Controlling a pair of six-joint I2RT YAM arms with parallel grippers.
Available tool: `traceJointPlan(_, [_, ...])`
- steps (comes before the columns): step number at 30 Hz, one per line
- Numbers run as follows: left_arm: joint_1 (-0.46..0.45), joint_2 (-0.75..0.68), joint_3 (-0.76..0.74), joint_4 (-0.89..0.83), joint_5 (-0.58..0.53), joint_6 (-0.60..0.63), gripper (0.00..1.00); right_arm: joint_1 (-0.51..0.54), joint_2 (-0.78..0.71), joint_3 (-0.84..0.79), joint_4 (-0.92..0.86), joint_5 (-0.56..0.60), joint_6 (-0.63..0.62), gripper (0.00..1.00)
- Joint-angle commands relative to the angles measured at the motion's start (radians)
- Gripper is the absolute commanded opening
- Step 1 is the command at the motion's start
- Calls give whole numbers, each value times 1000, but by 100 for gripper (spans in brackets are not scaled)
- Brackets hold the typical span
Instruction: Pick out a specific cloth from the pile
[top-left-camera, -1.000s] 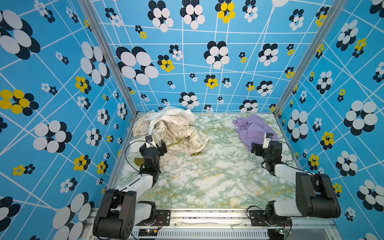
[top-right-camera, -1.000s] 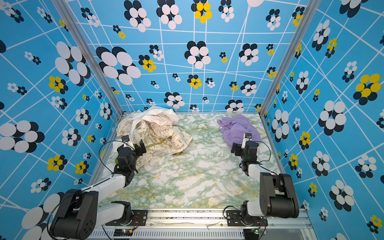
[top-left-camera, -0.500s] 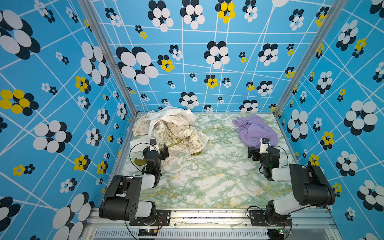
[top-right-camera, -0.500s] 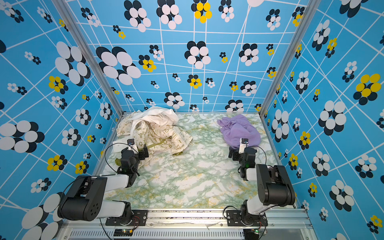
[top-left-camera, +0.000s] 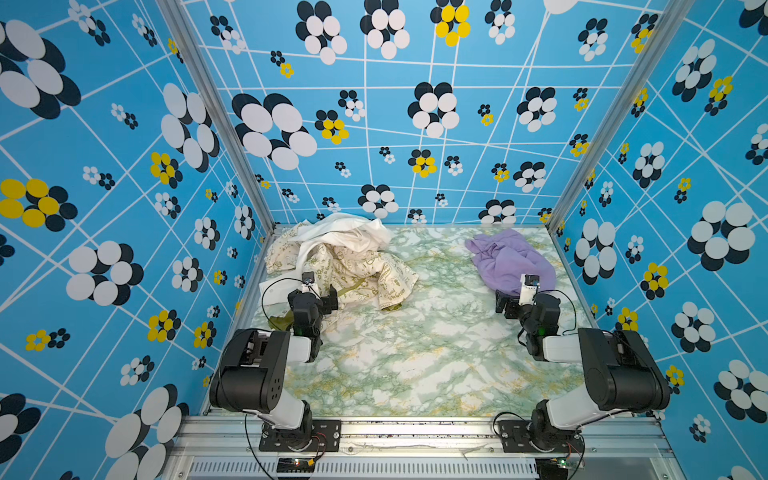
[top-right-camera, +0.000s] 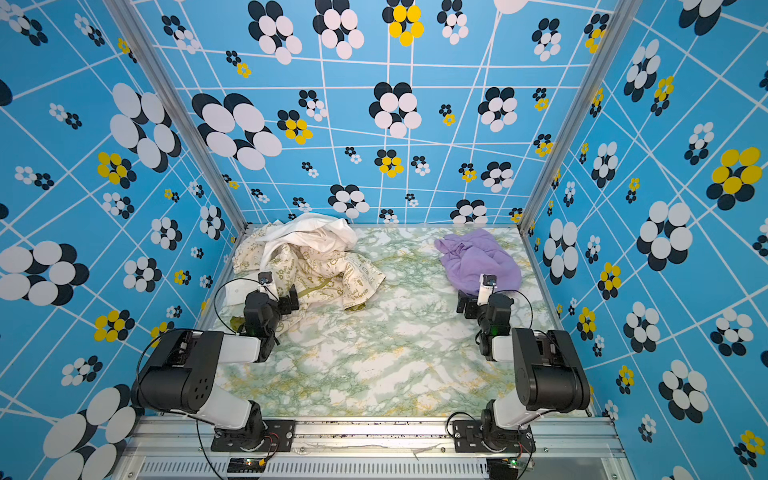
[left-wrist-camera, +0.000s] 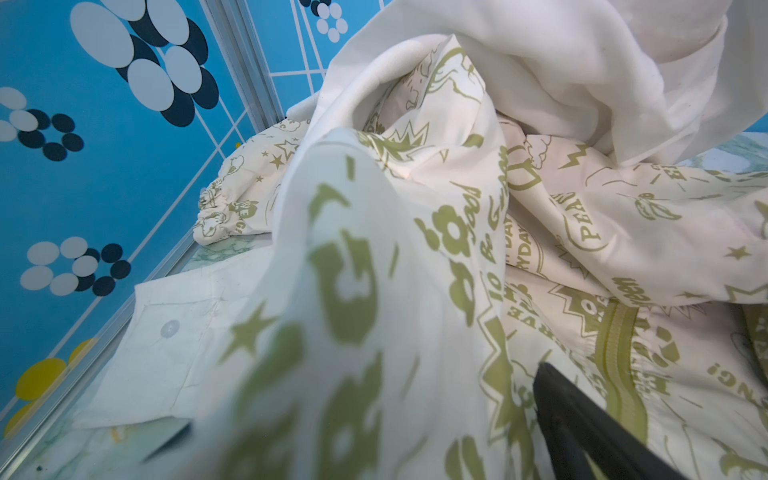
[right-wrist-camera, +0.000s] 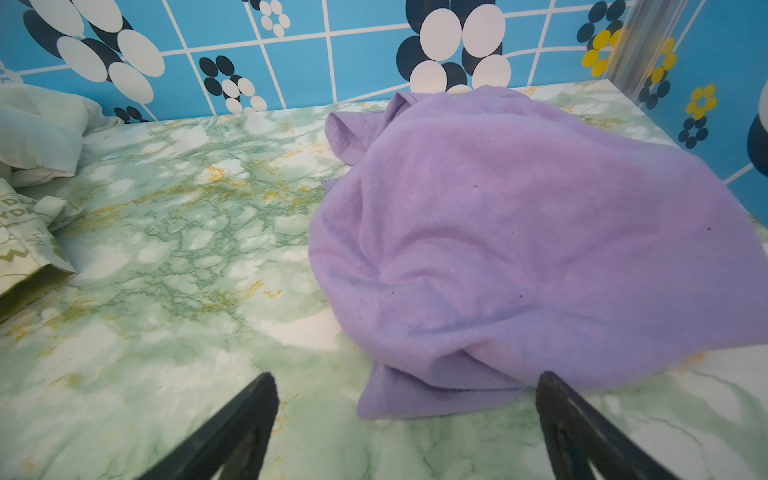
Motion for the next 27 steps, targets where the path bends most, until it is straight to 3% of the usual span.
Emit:
traceJointPlan(1, [9, 1, 10, -19, 20, -11, 99, 10, -8, 16, 23, 0, -15, 99])
traceJointPlan(27, [7, -1, 4, -9, 19, -9, 99, 19, -9, 23, 11, 12, -23, 99])
